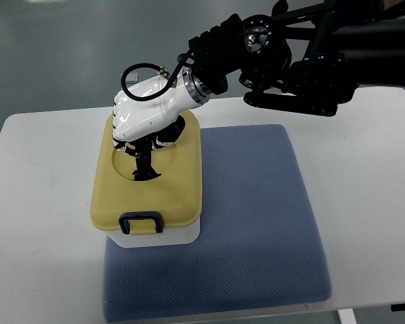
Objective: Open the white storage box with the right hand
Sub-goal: 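Lift the yellow lid up off the white box with the right hand, then carry the lid beside the box and lower it onto the grey mat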
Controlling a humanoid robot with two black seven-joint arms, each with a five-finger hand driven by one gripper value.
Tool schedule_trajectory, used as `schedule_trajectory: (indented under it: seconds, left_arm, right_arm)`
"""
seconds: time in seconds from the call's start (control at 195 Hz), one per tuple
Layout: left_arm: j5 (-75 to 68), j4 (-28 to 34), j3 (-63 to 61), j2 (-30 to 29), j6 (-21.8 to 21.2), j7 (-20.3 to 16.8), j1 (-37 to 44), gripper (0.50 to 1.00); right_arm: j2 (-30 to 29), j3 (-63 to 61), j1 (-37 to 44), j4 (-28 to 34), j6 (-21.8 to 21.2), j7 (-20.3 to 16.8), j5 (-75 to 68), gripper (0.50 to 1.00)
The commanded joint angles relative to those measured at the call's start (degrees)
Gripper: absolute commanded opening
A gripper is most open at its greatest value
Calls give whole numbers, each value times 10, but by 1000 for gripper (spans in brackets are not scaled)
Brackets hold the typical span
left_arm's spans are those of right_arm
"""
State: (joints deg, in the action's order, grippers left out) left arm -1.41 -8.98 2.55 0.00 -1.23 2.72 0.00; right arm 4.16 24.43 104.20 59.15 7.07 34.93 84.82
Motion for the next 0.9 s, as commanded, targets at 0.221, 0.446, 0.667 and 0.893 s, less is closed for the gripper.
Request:
schedule_trajectory:
  seconds: [0.221, 0.446, 0.667, 0.893]
  left_arm:
    - [0, 0, 0, 0, 0, 0, 0, 1000]
    - [0, 0, 0, 0, 0, 0, 0, 1000]
    - [0, 0, 0, 0, 0, 0, 0, 1000]
    - [0, 0, 0, 0, 0, 0, 0, 1000]
  right_arm:
    - [6, -9, 4, -1, 49, 1, -3, 500]
    - [30, -10, 9, -1, 52, 1, -9, 500]
    - [97, -31, 2, -2, 46, 1, -11, 500]
    - [189, -33, -33, -2, 51, 1, -11, 500]
